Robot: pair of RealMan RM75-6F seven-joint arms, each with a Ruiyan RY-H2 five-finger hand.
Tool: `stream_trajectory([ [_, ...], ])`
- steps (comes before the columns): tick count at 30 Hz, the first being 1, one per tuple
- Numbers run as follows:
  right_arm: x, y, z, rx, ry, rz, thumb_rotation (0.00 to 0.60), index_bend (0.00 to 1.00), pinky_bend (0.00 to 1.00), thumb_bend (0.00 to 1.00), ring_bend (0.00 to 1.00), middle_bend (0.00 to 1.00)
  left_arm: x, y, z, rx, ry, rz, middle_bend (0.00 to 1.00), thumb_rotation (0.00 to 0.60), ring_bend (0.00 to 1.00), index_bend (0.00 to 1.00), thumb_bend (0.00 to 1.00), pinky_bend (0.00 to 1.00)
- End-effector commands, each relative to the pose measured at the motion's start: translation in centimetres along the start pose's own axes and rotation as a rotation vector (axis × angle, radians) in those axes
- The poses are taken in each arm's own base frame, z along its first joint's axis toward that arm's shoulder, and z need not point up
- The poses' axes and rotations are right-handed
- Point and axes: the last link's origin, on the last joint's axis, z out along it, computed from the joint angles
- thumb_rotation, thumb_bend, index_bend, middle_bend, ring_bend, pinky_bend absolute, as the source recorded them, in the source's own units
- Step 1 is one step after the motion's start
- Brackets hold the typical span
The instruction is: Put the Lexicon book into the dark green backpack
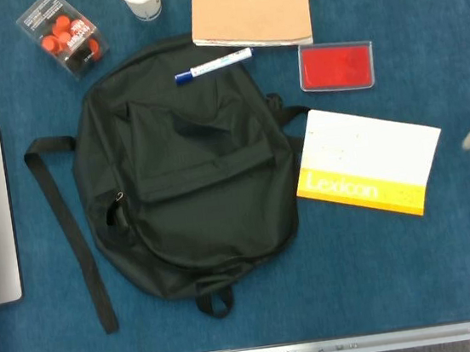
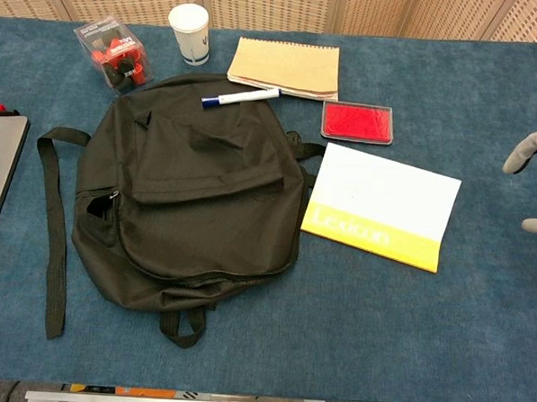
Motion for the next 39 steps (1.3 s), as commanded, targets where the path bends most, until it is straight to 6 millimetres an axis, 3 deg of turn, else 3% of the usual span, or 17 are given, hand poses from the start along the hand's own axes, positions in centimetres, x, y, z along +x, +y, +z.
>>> stream_trajectory([
  [1,-1.8,-1.3,1.7,0.048,-0.085,-0.006,0.600,0.43,0.34,0.05,0.30,0.43,0.0,0.0,-0.1,0.000,-0.001,-0.004,0.15,0.600,0.12,0.24,0.28,0.08],
  [5,-3.7,-2.6,3.1,0.080,-0.136,-0.011,0.600,0.43,0.35,0.00,0.29,0.42,0.0,-0.2,-0.3,0.000,-0.014,-0.011,0.15,0.600,0.12,0.24,0.28,0.08],
  [17,-7.3,-4.0,5.9,0.085,-0.198,-0.064,0.600,0.40,0.36,0.00,0.26,0.40,-0.2,-0.3,-0.5,-0.002,-0.038,-0.018,0.15,0.600,0.12,0.24,0.28,0.08],
  [23,-8.8,-4.1,6.2,0.060,-0.202,-0.093,0.600,0.37,0.34,0.00,0.24,0.39,-0.4,-0.2,-0.4,-0.007,-0.053,-0.020,0.15,0.600,0.12,0.24,0.28,0.08],
  [30,-10.0,-4.0,6.4,0.044,-0.257,-0.129,0.600,0.24,0.27,0.00,0.17,0.32,-0.4,-0.2,-0.4,-0.013,-0.055,-0.026,0.15,0.600,0.12,0.24,0.28,0.08],
  [39,-10.4,-4.1,6.7,0.036,-0.244,-0.171,0.600,0.22,0.26,0.00,0.15,0.31,-0.4,-0.5,-0.5,-0.012,-0.058,-0.031,0.15,0.600,0.12,0.24,0.28,0.08],
])
